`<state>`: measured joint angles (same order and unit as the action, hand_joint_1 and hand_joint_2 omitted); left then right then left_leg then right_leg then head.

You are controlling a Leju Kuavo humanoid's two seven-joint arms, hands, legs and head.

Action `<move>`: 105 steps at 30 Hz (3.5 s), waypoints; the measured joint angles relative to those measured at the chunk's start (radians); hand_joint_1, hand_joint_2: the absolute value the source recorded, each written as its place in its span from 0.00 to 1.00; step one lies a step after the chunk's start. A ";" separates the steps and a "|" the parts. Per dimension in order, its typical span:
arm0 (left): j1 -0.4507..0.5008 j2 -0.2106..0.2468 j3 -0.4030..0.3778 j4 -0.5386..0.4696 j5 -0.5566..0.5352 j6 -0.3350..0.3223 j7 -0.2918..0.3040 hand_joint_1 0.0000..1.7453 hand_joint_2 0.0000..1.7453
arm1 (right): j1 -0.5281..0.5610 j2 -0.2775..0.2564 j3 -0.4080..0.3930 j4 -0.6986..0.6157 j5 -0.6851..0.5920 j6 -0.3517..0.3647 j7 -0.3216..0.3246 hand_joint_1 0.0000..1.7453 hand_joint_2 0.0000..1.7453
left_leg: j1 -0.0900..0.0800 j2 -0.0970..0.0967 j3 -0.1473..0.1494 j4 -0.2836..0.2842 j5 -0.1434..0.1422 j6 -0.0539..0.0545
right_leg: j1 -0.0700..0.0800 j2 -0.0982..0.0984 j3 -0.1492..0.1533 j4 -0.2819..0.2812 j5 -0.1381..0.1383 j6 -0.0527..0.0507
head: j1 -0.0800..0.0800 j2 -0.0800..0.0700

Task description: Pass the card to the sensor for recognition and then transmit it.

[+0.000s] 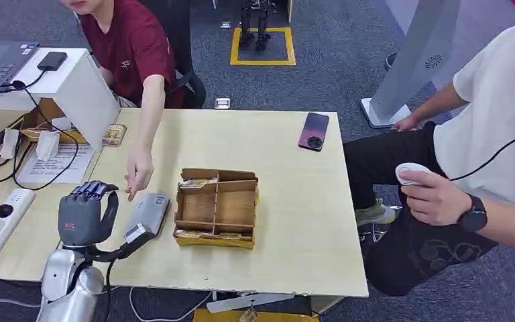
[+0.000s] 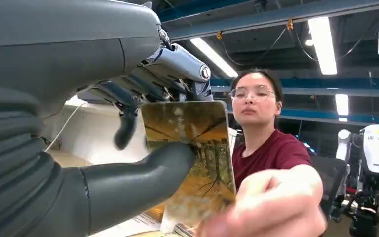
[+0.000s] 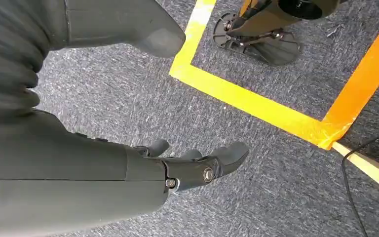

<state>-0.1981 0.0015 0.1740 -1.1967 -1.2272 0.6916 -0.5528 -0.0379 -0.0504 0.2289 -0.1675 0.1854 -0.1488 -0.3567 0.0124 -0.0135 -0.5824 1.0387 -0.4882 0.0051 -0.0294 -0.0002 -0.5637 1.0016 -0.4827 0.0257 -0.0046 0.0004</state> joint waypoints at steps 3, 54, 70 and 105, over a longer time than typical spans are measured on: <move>0.000 0.000 0.000 0.001 0.000 0.000 0.000 1.00 1.00 | 0.000 0.000 0.000 0.000 0.000 0.000 0.000 0.00 1.00 | 0.000 0.000 0.000 0.000 0.000 0.000 | 0.000 0.000 0.000 0.000 0.000 0.000 | 0.000 0.000; -0.065 0.081 -0.309 0.138 0.618 -0.476 0.292 1.00 1.00 | 0.004 0.000 -0.043 0.000 -0.005 -0.004 0.002 0.00 1.00 | 0.000 0.000 0.000 0.000 0.000 0.000 | 0.000 0.001 -0.001 0.000 0.000 0.000 | 0.000 0.000; -0.089 0.076 -0.314 0.210 0.583 -0.436 0.290 1.00 1.00 | 0.005 0.000 -0.044 0.000 0.003 -0.003 0.002 0.00 1.00 | 0.000 0.000 0.000 0.000 0.000 0.000 | 0.000 0.001 -0.001 0.000 0.000 0.000 | 0.000 0.000; -0.083 0.091 -0.303 0.097 0.794 -0.588 0.221 1.00 1.00 | 0.006 0.000 -0.053 0.000 0.009 -0.005 0.002 0.00 1.00 | 0.000 0.000 0.000 0.000 0.000 0.000 | 0.000 0.000 -0.001 0.000 0.000 0.000 | 0.000 0.000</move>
<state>-0.2810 0.0927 -0.1289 -1.1002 -0.4330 0.1038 -0.3319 -0.0316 -0.0504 0.1755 -0.1675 0.1946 -0.1534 -0.3552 0.0126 -0.0134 -0.5828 1.0386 -0.4881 0.0050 -0.0292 0.0000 -0.5643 1.0018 -0.4828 0.0257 -0.0046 0.0004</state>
